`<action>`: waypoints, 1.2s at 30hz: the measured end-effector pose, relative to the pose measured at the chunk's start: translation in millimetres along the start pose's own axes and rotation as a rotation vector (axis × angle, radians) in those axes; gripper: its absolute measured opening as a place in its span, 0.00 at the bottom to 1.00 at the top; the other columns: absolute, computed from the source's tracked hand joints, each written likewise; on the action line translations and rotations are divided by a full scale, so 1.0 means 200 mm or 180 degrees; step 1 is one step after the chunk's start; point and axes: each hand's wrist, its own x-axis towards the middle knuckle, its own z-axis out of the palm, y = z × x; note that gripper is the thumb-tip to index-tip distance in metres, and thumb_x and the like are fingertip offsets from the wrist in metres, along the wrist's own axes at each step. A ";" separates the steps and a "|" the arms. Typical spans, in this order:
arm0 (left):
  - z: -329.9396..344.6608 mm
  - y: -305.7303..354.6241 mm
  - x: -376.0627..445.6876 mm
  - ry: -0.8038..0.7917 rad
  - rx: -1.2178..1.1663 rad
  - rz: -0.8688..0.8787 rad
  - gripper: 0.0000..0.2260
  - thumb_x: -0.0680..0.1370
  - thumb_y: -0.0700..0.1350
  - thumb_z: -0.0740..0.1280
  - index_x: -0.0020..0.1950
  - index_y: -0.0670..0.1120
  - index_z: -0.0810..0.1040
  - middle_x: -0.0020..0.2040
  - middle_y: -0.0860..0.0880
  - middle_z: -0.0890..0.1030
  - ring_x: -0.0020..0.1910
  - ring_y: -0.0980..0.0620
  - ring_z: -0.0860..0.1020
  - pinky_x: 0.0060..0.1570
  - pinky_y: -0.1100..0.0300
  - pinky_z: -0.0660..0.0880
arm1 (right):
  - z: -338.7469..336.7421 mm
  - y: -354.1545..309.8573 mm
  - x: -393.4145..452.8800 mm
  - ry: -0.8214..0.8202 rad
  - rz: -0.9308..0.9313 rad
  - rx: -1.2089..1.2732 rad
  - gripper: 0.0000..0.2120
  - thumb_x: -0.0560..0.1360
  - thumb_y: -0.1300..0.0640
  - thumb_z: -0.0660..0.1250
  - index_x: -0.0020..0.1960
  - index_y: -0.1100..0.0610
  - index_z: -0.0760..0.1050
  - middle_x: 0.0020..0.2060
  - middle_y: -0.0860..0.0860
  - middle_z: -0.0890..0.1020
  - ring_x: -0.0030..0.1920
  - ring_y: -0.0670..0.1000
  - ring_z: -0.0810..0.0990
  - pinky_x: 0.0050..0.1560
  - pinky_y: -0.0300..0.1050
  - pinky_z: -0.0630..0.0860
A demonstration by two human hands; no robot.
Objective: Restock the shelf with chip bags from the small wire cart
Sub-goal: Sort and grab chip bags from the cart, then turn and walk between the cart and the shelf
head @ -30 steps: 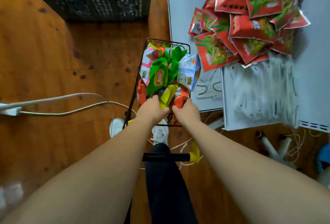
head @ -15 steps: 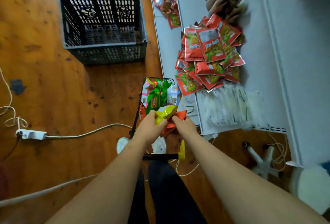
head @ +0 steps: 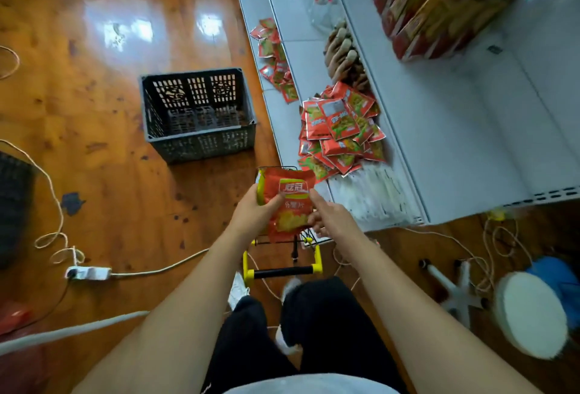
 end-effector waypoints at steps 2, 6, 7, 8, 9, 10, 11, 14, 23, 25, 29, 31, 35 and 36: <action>0.00 0.04 -0.05 -0.0073 -0.0312 -0.0031 0.10 0.76 0.56 0.69 0.55 0.57 0.73 0.54 0.52 0.82 0.51 0.53 0.82 0.52 0.53 0.81 | -0.02 0.01 -0.06 0.0194 -0.0413 -0.0648 0.25 0.74 0.31 0.59 0.47 0.51 0.79 0.42 0.48 0.82 0.42 0.44 0.80 0.47 0.42 0.77; 0.06 0.12 -0.15 -0.0382 -0.0890 -0.0202 0.18 0.76 0.58 0.69 0.63 0.53 0.73 0.57 0.49 0.83 0.52 0.49 0.84 0.53 0.47 0.81 | -0.10 0.01 -0.18 0.0114 -0.0634 -0.0385 0.24 0.73 0.33 0.64 0.59 0.49 0.74 0.57 0.52 0.81 0.55 0.49 0.81 0.57 0.46 0.78; 0.09 0.14 -0.18 -0.0468 -0.0923 -0.0207 0.19 0.76 0.57 0.70 0.64 0.53 0.73 0.57 0.49 0.84 0.52 0.48 0.84 0.53 0.46 0.81 | -0.14 0.00 -0.22 -0.0043 -0.0597 -0.0136 0.22 0.74 0.36 0.66 0.60 0.49 0.74 0.58 0.51 0.81 0.56 0.49 0.81 0.58 0.44 0.78; 0.13 0.16 -0.21 -0.0521 -0.0947 -0.0209 0.20 0.75 0.57 0.70 0.64 0.53 0.73 0.57 0.48 0.84 0.52 0.47 0.84 0.54 0.45 0.81 | -0.18 0.01 -0.26 -0.0148 -0.0564 0.0086 0.24 0.72 0.35 0.67 0.61 0.49 0.73 0.58 0.50 0.81 0.56 0.49 0.81 0.60 0.46 0.77; 0.17 0.18 -0.26 -0.0539 -0.0957 -0.0223 0.21 0.74 0.57 0.71 0.64 0.53 0.73 0.57 0.48 0.84 0.53 0.45 0.84 0.54 0.43 0.80 | -0.22 0.02 -0.30 -0.0184 -0.0502 0.0198 0.30 0.69 0.32 0.68 0.63 0.50 0.73 0.59 0.50 0.81 0.57 0.49 0.81 0.61 0.48 0.77; 0.22 0.20 -0.30 -0.0566 -0.1009 -0.0236 0.21 0.73 0.57 0.72 0.64 0.53 0.74 0.56 0.47 0.84 0.53 0.44 0.84 0.54 0.41 0.80 | -0.27 0.04 -0.35 -0.0178 -0.0492 0.0243 0.35 0.66 0.30 0.69 0.65 0.50 0.73 0.59 0.49 0.81 0.57 0.50 0.82 0.61 0.51 0.78; 0.29 0.22 -0.34 -0.0619 -0.1016 -0.0227 0.22 0.73 0.57 0.72 0.64 0.54 0.74 0.56 0.46 0.84 0.53 0.43 0.84 0.54 0.40 0.80 | -0.33 0.09 -0.39 -0.0159 -0.0508 0.0282 0.34 0.66 0.30 0.69 0.64 0.49 0.73 0.58 0.49 0.82 0.56 0.49 0.82 0.60 0.51 0.78; 0.53 0.26 -0.48 -0.0675 -0.0912 -0.0128 0.19 0.75 0.54 0.71 0.64 0.52 0.74 0.56 0.46 0.84 0.53 0.44 0.84 0.55 0.43 0.80 | -0.53 0.26 -0.51 0.0001 -0.0647 0.0488 0.17 0.72 0.39 0.69 0.56 0.48 0.75 0.53 0.48 0.83 0.52 0.49 0.83 0.56 0.46 0.79; 1.74 0.24 -1.03 -0.1402 0.0025 0.0162 0.27 0.68 0.56 0.77 0.62 0.47 0.75 0.54 0.46 0.85 0.47 0.53 0.85 0.47 0.58 0.81 | -1.34 1.12 -1.03 0.1340 -0.0912 0.1355 0.12 0.76 0.47 0.69 0.58 0.47 0.73 0.49 0.47 0.82 0.48 0.46 0.80 0.44 0.33 0.74; 2.01 0.21 -1.12 -0.1641 0.0231 0.0210 0.33 0.62 0.60 0.80 0.62 0.48 0.76 0.55 0.46 0.85 0.50 0.49 0.85 0.53 0.51 0.81 | -1.53 1.34 -1.16 0.1559 -0.0854 0.1567 0.15 0.76 0.48 0.69 0.60 0.50 0.73 0.51 0.47 0.81 0.46 0.42 0.80 0.41 0.28 0.74; 2.53 0.18 -1.37 -0.2127 0.0633 0.0224 0.33 0.64 0.59 0.79 0.63 0.48 0.75 0.55 0.47 0.84 0.51 0.48 0.85 0.57 0.47 0.80 | -1.83 1.75 -1.43 0.1955 -0.0443 0.1936 0.26 0.74 0.44 0.70 0.68 0.51 0.68 0.57 0.49 0.79 0.54 0.49 0.78 0.58 0.44 0.75; 2.76 0.14 -1.51 -0.2352 0.0891 0.0342 0.34 0.64 0.60 0.79 0.65 0.49 0.74 0.56 0.48 0.84 0.52 0.49 0.84 0.57 0.49 0.80 | -1.95 1.95 -1.56 0.2200 -0.0367 0.2226 0.27 0.74 0.46 0.70 0.70 0.52 0.68 0.59 0.50 0.78 0.58 0.51 0.78 0.62 0.49 0.75; 3.16 0.06 -1.75 -0.2827 0.1446 0.0581 0.40 0.61 0.65 0.77 0.68 0.51 0.71 0.60 0.50 0.81 0.55 0.50 0.82 0.55 0.52 0.80 | -2.08 2.27 -1.80 0.2662 -0.0337 0.2882 0.24 0.74 0.48 0.72 0.67 0.49 0.70 0.57 0.49 0.80 0.56 0.50 0.79 0.57 0.45 0.76; 3.24 0.05 -1.81 -0.2973 0.1541 0.0588 0.37 0.64 0.63 0.77 0.69 0.51 0.71 0.60 0.50 0.80 0.55 0.50 0.81 0.53 0.55 0.81 | -2.10 2.35 -1.85 0.2795 -0.0303 0.3085 0.25 0.72 0.48 0.73 0.66 0.49 0.70 0.57 0.49 0.80 0.56 0.50 0.80 0.59 0.47 0.77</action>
